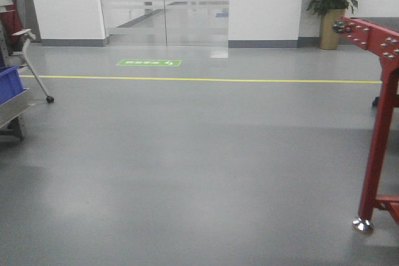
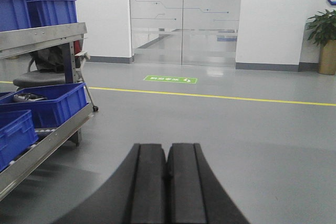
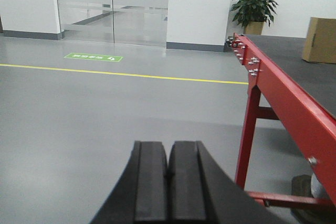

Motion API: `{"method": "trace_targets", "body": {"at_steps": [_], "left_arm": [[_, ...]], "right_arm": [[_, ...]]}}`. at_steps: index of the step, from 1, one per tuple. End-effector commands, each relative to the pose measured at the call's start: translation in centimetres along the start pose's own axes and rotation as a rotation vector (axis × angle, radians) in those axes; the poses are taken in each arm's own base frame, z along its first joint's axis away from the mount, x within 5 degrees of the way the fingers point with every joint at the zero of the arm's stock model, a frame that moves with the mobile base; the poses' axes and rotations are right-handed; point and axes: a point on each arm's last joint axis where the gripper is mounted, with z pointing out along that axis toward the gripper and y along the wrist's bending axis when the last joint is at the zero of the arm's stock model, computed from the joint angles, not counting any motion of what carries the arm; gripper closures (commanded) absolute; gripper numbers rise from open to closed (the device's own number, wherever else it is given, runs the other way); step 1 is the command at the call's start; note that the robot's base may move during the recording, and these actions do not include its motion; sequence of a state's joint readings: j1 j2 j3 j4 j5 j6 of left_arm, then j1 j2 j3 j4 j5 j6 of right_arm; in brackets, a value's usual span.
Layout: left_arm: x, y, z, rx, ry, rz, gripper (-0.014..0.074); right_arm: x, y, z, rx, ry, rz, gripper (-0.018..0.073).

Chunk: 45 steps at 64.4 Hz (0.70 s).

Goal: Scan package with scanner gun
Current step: 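Drive the base forward and turn toward the red-framed table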

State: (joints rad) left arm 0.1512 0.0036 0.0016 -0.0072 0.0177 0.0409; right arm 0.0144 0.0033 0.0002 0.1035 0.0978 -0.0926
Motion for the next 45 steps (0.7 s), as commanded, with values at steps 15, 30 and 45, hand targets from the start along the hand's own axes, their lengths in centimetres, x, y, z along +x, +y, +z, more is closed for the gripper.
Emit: {"method": "trace_targets", "body": {"at_steps": [15,30,45], "left_arm": [[-0.24,-0.03,-0.04,0.006,-0.023,-0.011,0.0708],[-0.25,-0.29,-0.04,0.052,-0.024,-0.014,0.0708],[-0.25,-0.3,-0.05,0.054,-0.024,-0.015,0.0708]], "right_arm": [[-0.21,-0.04,-0.03,0.005,-0.024,-0.007,0.0721],[-0.21,-0.04,-0.03,0.005,-0.024,-0.007,0.0721],[-0.21,-0.04,-0.03,0.005,-0.024,-0.007,0.0721]]}}
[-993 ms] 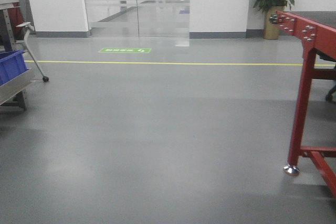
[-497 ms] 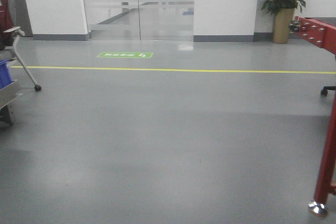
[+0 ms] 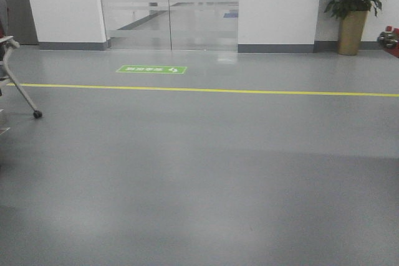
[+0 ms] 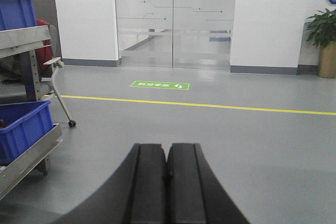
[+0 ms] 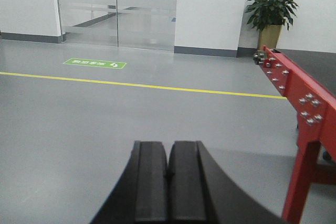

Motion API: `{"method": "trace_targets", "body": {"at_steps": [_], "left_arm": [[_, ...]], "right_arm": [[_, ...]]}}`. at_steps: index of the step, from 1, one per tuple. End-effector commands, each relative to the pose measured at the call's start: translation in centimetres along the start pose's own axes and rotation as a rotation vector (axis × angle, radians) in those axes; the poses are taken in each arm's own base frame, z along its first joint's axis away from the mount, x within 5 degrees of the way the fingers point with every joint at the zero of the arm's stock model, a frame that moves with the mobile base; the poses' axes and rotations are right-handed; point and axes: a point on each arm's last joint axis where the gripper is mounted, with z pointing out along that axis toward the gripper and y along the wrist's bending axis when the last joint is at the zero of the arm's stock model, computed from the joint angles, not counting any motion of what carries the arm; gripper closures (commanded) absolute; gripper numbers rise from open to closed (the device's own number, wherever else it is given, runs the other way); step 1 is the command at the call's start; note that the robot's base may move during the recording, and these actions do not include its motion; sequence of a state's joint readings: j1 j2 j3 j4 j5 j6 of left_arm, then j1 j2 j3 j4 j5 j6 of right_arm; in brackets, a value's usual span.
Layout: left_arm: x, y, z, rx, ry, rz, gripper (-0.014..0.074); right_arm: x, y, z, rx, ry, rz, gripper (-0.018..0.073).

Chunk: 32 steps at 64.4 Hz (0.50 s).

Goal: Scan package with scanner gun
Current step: 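Drive the base forward and turn toward the red-framed table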

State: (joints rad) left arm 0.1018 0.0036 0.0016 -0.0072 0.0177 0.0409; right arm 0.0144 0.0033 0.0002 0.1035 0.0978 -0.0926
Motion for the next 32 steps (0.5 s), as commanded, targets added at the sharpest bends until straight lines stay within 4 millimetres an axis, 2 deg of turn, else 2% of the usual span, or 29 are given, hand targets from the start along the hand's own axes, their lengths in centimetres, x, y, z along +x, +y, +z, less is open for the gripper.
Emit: {"method": "trace_targets", "body": {"at_steps": [1,32], "left_arm": [[-0.24,-0.02,-0.04,0.005,-0.023,-0.011,0.0708],[-0.24,-0.02,-0.04,0.005,-0.023,-0.011,0.0708]], "right_arm": [[-0.21,-0.04,-0.03,0.005,-0.024,-0.007,0.0721],[-0.21,-0.04,-0.03,0.005,-0.024,-0.007,0.0721]]}}
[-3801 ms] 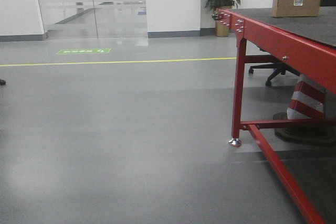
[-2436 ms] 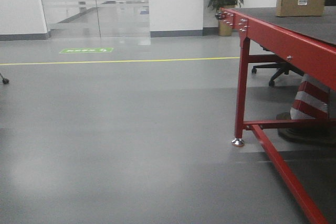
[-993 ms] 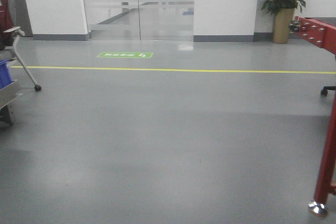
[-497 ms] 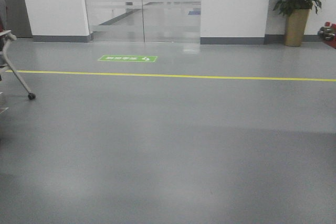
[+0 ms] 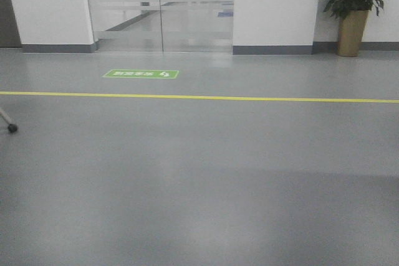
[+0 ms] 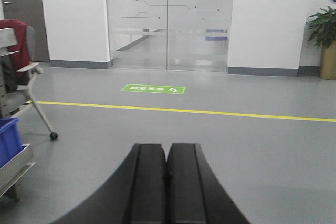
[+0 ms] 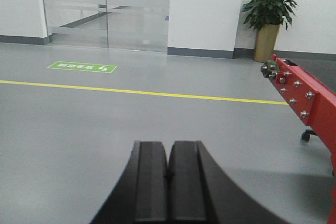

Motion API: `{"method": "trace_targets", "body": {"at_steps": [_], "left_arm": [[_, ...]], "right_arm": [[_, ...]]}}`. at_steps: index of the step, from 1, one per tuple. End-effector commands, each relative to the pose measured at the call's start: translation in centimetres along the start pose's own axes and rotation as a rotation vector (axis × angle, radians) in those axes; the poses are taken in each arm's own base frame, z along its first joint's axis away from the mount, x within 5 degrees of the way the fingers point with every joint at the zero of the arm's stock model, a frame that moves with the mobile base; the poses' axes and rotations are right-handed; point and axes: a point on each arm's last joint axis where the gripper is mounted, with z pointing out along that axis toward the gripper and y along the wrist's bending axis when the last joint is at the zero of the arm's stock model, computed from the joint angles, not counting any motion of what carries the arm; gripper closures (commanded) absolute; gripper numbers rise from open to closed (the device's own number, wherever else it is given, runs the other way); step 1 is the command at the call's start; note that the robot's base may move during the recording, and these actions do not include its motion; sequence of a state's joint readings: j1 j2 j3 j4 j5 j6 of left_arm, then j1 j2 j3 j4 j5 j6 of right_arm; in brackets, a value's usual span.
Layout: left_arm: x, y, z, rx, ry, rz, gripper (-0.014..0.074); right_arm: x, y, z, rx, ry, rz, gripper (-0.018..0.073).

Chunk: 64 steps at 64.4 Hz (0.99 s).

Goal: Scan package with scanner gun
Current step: 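Drive the base forward and turn toward the red-framed table, then drive alongside the table to face the cardboard box and scanner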

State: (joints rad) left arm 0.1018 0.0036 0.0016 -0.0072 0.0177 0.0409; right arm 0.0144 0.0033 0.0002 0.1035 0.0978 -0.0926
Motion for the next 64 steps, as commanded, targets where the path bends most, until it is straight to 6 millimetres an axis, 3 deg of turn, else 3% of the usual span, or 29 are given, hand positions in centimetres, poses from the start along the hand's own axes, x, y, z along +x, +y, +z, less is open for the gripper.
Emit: {"method": "trace_targets", "body": {"at_steps": [1,64], "left_arm": [[-0.24,-0.02,-0.04,0.005,-0.023,-0.011,0.0708],[-0.24,-0.02,-0.04,0.005,-0.023,-0.011,0.0708]], "right_arm": [[-0.21,-0.04,-0.03,0.005,-0.024,-0.007,0.0721],[-0.21,-0.04,-0.03,0.005,-0.024,-0.007,0.0721]]}}
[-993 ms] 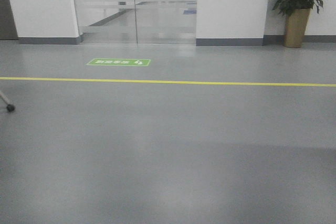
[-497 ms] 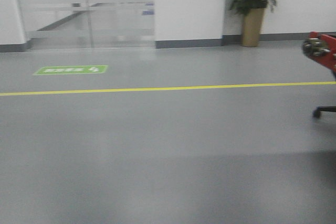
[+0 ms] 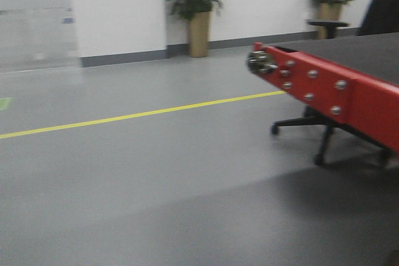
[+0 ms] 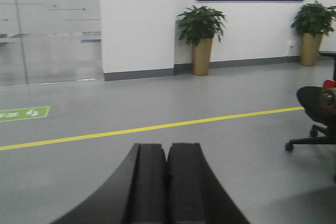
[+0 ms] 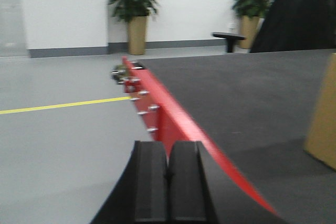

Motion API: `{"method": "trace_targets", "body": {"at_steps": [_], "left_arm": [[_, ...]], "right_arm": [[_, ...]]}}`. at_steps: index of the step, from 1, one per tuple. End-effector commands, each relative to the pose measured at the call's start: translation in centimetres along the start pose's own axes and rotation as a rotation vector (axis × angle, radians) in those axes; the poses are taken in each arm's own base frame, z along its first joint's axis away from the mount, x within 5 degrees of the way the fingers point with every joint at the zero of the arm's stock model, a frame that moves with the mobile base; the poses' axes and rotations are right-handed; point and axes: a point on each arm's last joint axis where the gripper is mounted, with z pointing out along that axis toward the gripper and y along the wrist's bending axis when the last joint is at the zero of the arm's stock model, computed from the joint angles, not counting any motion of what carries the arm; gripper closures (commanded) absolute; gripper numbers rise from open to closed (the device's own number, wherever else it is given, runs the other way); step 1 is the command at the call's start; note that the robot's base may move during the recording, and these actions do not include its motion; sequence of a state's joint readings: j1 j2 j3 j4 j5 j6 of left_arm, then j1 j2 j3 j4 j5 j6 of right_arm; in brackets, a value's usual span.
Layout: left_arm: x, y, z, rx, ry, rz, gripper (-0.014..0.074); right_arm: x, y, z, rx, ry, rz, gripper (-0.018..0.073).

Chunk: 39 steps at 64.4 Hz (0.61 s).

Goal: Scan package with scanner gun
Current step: 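Drive alongside the table to face the cardboard box and scanner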

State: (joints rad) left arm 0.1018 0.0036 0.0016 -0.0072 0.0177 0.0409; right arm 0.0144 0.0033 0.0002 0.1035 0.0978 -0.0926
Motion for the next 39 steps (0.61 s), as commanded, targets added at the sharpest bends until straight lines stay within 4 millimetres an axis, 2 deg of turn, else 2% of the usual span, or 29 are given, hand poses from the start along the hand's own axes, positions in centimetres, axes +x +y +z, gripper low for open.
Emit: {"method": "trace_targets", "body": {"at_steps": [1,39], "left_arm": [[-0.24,-0.02,-0.04,0.005,-0.023,-0.011,0.0708],[-0.24,-0.02,-0.04,0.005,-0.023,-0.011,0.0708]], "right_arm": [[-0.21,-0.04,-0.03,0.005,-0.024,-0.007,0.0721],[-0.21,-0.04,-0.03,0.005,-0.024,-0.007,0.0721]]}}
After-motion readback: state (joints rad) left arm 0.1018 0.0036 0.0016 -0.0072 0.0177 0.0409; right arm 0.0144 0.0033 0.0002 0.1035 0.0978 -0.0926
